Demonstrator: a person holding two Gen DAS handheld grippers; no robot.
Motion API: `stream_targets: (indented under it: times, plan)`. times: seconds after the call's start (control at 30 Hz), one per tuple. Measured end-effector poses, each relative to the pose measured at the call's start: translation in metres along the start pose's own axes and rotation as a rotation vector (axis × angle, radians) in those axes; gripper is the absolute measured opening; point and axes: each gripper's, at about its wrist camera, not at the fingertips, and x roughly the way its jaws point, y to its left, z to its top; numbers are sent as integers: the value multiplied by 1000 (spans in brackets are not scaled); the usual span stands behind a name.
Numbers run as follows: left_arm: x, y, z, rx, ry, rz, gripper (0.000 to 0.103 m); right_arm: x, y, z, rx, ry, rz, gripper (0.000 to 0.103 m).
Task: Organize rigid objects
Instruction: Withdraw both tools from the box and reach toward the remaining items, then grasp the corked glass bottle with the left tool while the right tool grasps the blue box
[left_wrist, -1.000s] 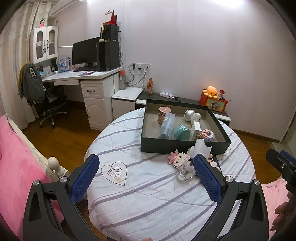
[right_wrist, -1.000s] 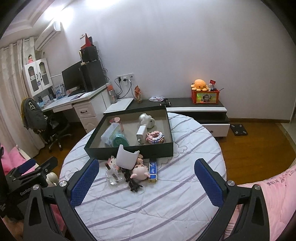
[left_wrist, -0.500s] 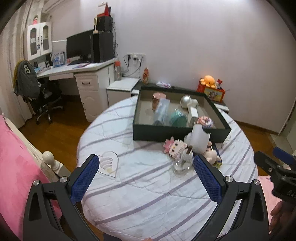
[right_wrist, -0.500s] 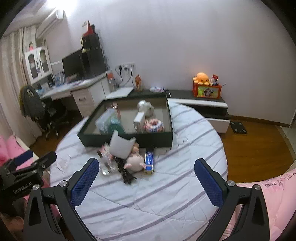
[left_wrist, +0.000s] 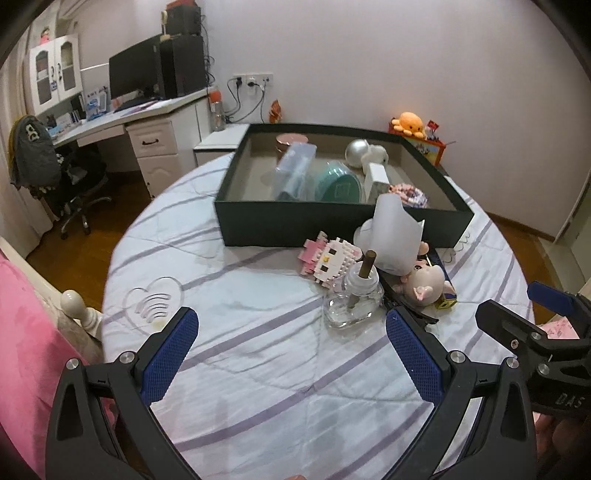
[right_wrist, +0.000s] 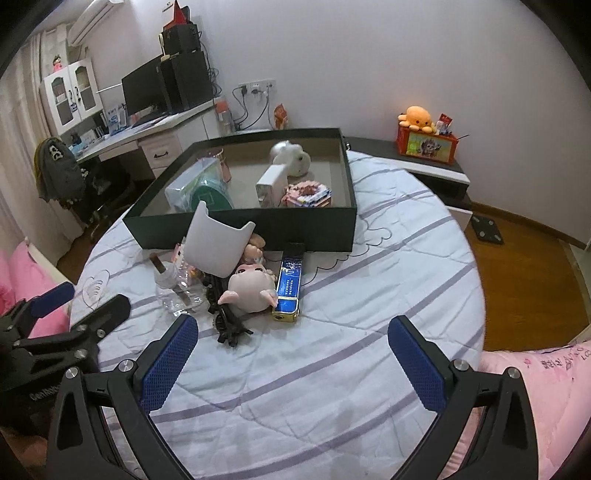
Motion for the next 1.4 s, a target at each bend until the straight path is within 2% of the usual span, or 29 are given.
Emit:
stream_targets:
  times: [0.27, 0.4, 0.47, 0.57, 0.6, 0.7, 1.0, 1.07, 1.17, 1.2, 1.23, 1.3, 1.33, 1.4]
  plan:
    - [40, -14, 6, -1, 48, 0, 103, 25, -8, 4, 18, 39, 34, 101]
    - [50, -14, 9, -27, 37, -20, 103, 34, -11, 4, 17, 60, 25, 99]
    - [55, -12, 8, -45, 31, -34, 103, 38, -11, 2, 12, 75, 22, 95]
    - [64, -9, 7, -68, 57, -68, 97, 43, -11, 1, 2, 89, 5, 91]
    - [66, -9, 7, -69, 68, -75, 92, 47, -11, 0, -3, 98, -3, 89]
    - [73, -10, 7, -62, 88, -65, 81, 55, -14, -1, 5, 115, -8, 78]
    - [70, -5, 6, -59, 72, -66, 59, 70, -16, -1, -11, 102, -36, 70]
    - [67, -4, 4, -55, 69, -67, 57, 70, -14, 1, -16, 89, -37, 61]
    - [65, -4, 0, -50, 61, -65, 57, 77, -10, 3, -49, 73, -62, 59]
    - [64, -4, -1, -45, 60, -65, 54, 78, -8, 3, -64, 63, -73, 59]
    - [63, -4, -2, -42, 56, -69, 44, 78, -8, 3, -65, 62, -73, 56]
    - [60, -4, -2, -41, 58, -94, 30, 76, -7, 3, -65, 54, -57, 42]
    - [60, -4, -3, -40, 60, -101, 30, 74, -6, 2, -66, 50, -52, 25]
    - [58, -2, -5, -44, 59, -112, 30, 70, -4, 0, -68, 46, -54, 21]
